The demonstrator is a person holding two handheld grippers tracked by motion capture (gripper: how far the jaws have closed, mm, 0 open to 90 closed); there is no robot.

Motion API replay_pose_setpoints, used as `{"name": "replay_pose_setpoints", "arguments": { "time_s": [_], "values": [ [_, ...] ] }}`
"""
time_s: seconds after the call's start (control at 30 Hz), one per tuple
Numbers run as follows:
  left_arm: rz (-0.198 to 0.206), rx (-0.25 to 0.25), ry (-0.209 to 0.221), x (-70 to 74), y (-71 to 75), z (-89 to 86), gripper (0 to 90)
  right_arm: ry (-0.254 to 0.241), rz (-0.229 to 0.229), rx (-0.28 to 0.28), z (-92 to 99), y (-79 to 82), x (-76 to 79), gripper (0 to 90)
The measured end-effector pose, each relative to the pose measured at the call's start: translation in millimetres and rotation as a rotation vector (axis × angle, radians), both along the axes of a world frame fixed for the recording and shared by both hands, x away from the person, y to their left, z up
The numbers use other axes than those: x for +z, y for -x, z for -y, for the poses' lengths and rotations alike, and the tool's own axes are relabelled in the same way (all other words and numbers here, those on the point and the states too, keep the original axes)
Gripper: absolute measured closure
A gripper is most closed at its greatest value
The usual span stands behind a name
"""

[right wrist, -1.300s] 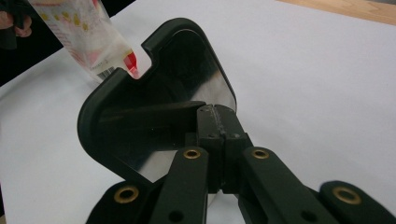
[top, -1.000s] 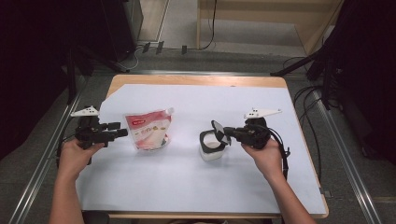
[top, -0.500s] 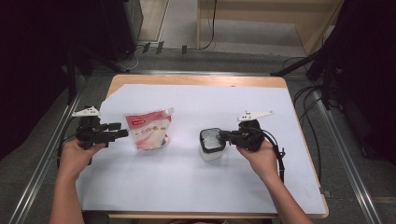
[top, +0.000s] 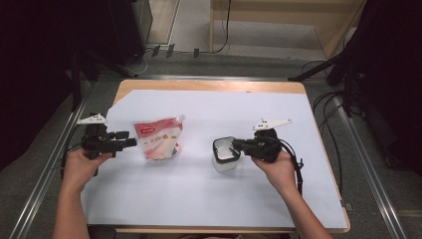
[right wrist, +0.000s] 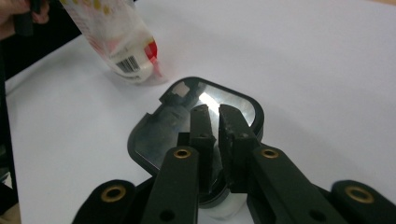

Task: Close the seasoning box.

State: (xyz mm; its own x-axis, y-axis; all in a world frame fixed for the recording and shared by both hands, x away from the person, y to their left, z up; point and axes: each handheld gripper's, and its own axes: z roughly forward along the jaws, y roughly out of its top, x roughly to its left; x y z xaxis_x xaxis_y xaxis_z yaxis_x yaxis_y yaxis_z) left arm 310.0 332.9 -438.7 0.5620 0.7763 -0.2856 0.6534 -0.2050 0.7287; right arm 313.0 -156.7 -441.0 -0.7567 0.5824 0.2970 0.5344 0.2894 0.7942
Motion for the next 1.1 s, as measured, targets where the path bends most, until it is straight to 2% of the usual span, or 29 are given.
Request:
{"name": "replay_pose_setpoints", "arguments": {
  "time_s": [0.17, 0.33, 0.5, 0.7, 0.87, 0.97, 1.0, 1.1],
  "values": [
    [-0.004, 0.003, -0.004, -0.6, 0.5, 1.7, 41.3, -0.018, 0.018, -0.010, 6.1, -0.6, 4.2, 74.1],
    [-0.010, -0.008, -0.015, -0.4, 0.2, 1.4, 41.1, -0.011, 0.021, -0.016, 7.9, -1.6, 3.3, 67.0],
    [-0.015, -0.008, -0.022, -2.1, -0.4, 3.8, 41.0, -0.001, 0.044, -0.035, 13.4, -2.5, 2.5, 61.3],
    [-0.016, -0.010, -0.024, -2.5, -0.9, 5.9, 40.9, -0.001, 0.053, -0.083, 27.3, -4.2, 0.7, 55.5],
    [-0.015, -0.009, -0.031, -2.9, -1.1, 6.2, 40.8, 0.007, 0.095, -0.117, 41.7, -6.2, -3.5, 48.5],
    [-0.016, -0.011, -0.030, -2.9, -1.0, 6.2, 40.7, 0.010, 0.078, -0.145, 50.8, -7.7, -7.2, 46.8],
    [-0.016, -0.012, -0.032, -2.8, -1.0, 6.0, 40.7, 0.009, 0.090, -0.147, 54.1, -9.0, -9.2, 46.3],
    [-0.018, -0.009, -0.035, -3.1, -1.2, 6.3, 40.6, 0.009, 0.070, -0.173, 62.6, -10.2, -14.4, 43.7]
  ]
}}
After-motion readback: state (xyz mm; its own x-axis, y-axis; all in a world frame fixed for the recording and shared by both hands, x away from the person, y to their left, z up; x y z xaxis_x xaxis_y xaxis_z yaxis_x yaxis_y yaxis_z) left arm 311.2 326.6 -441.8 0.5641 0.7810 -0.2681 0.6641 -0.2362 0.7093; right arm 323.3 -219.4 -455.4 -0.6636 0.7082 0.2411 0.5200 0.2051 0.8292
